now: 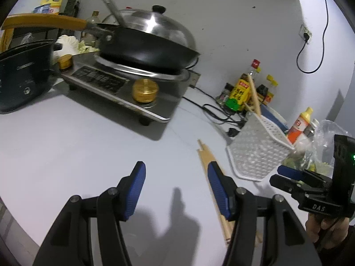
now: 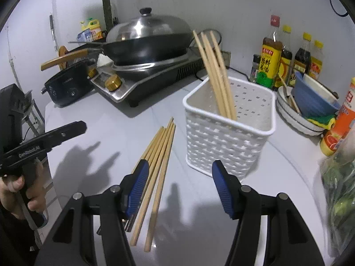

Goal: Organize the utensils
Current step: 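Withdraw both grippers from the holder back toward the loose chopsticks, then close the right gripper on a wooden chopstick and lift it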

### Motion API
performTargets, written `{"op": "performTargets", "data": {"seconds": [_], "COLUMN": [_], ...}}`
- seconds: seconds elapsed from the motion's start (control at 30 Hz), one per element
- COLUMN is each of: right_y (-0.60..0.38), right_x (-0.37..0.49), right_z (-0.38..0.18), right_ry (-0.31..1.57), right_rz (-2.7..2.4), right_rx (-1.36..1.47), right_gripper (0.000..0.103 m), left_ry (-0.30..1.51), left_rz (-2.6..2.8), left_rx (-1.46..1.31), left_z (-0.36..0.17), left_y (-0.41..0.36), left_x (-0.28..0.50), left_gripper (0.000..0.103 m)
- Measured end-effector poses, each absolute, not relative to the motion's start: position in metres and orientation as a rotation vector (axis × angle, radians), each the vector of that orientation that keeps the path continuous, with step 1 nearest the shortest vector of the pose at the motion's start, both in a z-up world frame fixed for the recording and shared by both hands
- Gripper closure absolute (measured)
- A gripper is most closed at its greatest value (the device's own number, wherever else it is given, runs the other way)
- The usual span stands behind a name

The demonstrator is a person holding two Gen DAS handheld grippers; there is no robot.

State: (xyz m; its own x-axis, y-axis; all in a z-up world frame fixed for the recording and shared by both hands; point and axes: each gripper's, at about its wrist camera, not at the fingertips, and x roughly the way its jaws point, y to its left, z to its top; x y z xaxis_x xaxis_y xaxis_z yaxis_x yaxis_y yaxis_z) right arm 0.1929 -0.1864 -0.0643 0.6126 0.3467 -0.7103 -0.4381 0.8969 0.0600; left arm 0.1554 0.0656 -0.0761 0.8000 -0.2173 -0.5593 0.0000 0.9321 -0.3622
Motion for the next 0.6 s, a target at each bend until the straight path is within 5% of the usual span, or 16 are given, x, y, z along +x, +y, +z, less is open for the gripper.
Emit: {"op": "performTargets", "data": {"seconds": [0.3,0.47,0.6], "right_y": [-0.149,-0.130,-0.131], "right_x": [0.207,0.216,0.229], "right_z": [-0.095,-0.113,-0.125], "right_ry": [0.837,0.869,0.901], "right_rz": [0.453,0.420,0.371], "right_rx": [-0.181,-0.221,-0.202], "right_gripper": [0.047,0.069,0.076], "left_ry": [0.667,0.682,0.684], "left_rz": [-0.062,-0.036,-0.021], "left_rx": [-0.370,-0.392,-0.407], "left_z": [-0.095,-0.104,-0.107], "left_y": [0.095,0.115,0.127], "left_x": [0.145,0.143,0.143], "left_gripper": [0.045,0.045,0.045]}}
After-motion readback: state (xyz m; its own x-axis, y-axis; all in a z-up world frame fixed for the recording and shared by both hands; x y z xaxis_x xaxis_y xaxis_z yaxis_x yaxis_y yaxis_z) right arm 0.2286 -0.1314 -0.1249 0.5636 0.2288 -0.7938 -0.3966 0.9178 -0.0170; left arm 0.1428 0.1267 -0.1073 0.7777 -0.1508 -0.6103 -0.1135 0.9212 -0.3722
